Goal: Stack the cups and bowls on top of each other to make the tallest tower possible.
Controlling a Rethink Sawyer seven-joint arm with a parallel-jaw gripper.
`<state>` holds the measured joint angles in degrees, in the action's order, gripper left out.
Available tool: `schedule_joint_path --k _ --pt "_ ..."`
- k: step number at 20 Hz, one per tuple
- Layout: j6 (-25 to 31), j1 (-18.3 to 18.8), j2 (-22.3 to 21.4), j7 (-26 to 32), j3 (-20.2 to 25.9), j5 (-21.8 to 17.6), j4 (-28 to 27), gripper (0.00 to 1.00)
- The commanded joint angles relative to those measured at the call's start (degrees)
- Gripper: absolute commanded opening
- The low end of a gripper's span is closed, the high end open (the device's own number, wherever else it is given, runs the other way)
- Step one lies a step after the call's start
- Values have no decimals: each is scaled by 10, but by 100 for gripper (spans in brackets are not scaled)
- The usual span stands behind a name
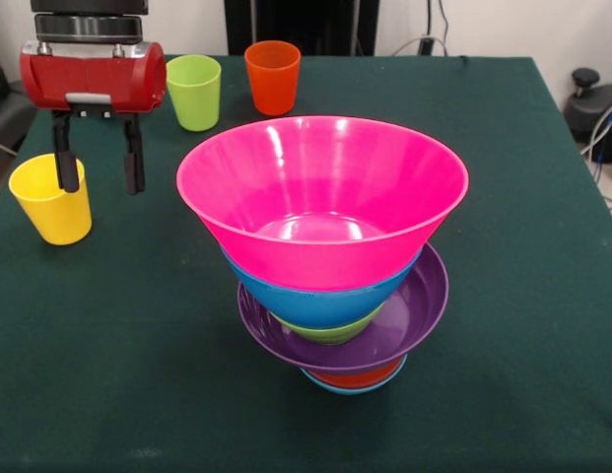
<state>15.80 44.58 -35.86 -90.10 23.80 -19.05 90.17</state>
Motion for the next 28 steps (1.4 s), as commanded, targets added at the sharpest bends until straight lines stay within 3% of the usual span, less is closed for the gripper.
schedule_joint_path --k 1,9,18,28 --pt "-9 -1 36 -42 17 -10 26 100" --pt "-8 0 38 -41 18 -11 24 100" --pt "12 6 5 -37 17 -6 42 100" --pt "-11 14 26 -41 19 -13 46 100"
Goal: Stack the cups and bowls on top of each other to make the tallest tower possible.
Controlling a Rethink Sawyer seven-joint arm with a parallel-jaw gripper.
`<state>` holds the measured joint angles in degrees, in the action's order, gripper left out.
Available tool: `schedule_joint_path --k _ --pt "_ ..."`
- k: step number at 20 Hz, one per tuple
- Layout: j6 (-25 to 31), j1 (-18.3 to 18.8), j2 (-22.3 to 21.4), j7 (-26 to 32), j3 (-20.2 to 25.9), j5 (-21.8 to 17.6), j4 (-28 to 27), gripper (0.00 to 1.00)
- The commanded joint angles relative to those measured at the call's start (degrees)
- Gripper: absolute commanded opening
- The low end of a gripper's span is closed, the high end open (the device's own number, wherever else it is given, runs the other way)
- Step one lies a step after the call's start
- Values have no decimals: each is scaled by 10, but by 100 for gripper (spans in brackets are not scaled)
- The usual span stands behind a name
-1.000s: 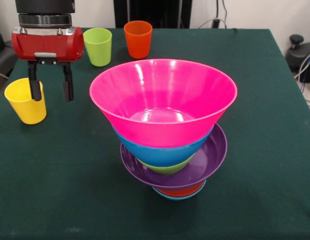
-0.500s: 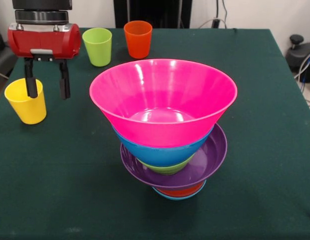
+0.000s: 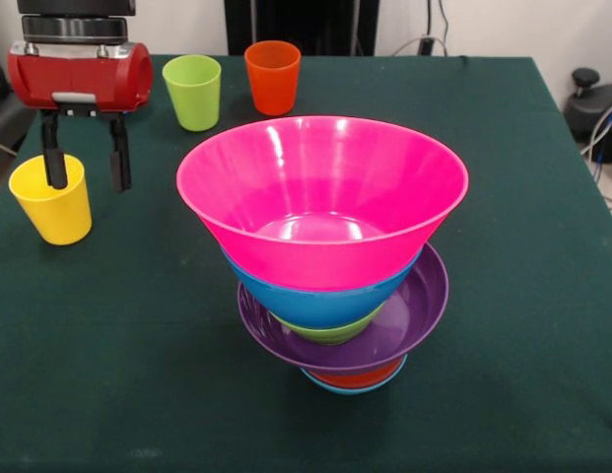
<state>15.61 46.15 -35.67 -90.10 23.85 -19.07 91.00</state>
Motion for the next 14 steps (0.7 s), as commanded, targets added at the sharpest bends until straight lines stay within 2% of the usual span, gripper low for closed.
schedule_joint_path --k 1,14 --pt "-12 -2 26 -42 18 -14 39 100" --pt "-19 14 41 -29 17 -28 42 100"
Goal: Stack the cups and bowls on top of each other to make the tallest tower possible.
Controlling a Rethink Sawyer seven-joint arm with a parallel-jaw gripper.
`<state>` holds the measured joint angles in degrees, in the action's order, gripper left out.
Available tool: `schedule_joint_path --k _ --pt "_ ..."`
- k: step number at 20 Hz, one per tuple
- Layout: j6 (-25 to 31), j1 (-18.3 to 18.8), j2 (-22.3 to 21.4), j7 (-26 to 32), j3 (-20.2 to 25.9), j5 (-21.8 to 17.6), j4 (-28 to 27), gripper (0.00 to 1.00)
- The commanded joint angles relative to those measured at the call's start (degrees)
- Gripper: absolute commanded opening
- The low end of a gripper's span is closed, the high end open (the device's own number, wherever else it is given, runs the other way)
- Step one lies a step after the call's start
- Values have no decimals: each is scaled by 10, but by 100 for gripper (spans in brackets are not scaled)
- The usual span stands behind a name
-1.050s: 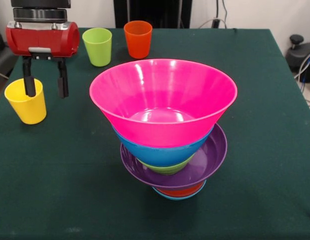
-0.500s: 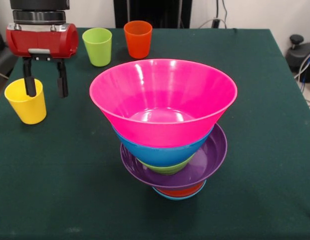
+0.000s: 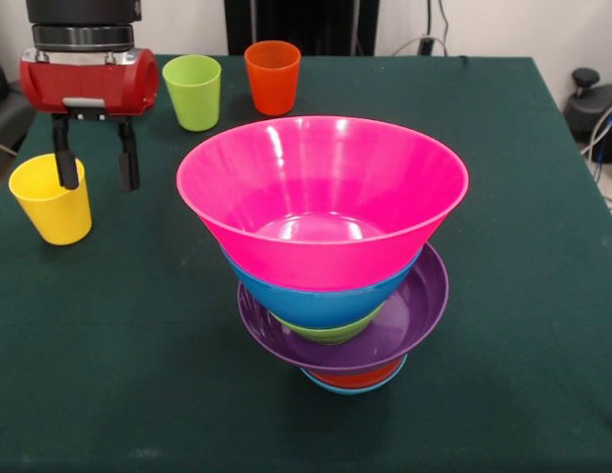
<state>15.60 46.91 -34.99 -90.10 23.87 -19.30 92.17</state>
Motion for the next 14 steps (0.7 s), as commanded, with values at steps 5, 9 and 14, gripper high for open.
schedule_joint_path --k 5,9,14 --pt "-9 15 24 -21 20 -28 36 100" --pt "3 26 15 -12 24 -28 41 100" --pt "-6 33 26 -11 27 -34 44 100"
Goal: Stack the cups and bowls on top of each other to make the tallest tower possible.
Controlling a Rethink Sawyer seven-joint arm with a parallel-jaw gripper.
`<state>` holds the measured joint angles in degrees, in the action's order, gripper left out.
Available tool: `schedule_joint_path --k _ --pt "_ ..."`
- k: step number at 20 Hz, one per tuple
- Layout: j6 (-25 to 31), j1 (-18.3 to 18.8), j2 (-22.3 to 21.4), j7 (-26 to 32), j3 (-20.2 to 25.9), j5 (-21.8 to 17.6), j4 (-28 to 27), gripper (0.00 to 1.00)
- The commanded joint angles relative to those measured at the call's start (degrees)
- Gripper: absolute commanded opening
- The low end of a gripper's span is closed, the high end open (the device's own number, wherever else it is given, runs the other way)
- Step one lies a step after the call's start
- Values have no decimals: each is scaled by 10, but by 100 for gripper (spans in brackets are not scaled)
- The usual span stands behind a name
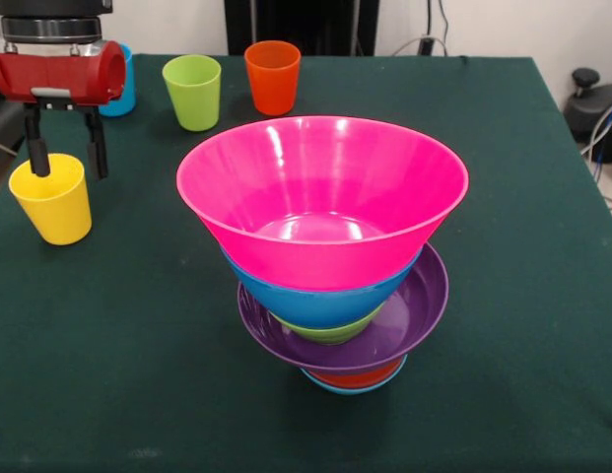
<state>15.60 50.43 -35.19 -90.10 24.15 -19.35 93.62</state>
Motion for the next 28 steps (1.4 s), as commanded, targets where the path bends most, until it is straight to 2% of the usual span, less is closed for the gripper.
schedule_joint_path --k 1,11,20,28 --pt "-8 -3 31 -12 24 -35 29 100" --pt "-24 -2 48 -18 27 -38 34 100" --pt "-30 -19 45 -35 23 -31 33 100" --pt "-42 -23 71 -24 35 -35 6 100"
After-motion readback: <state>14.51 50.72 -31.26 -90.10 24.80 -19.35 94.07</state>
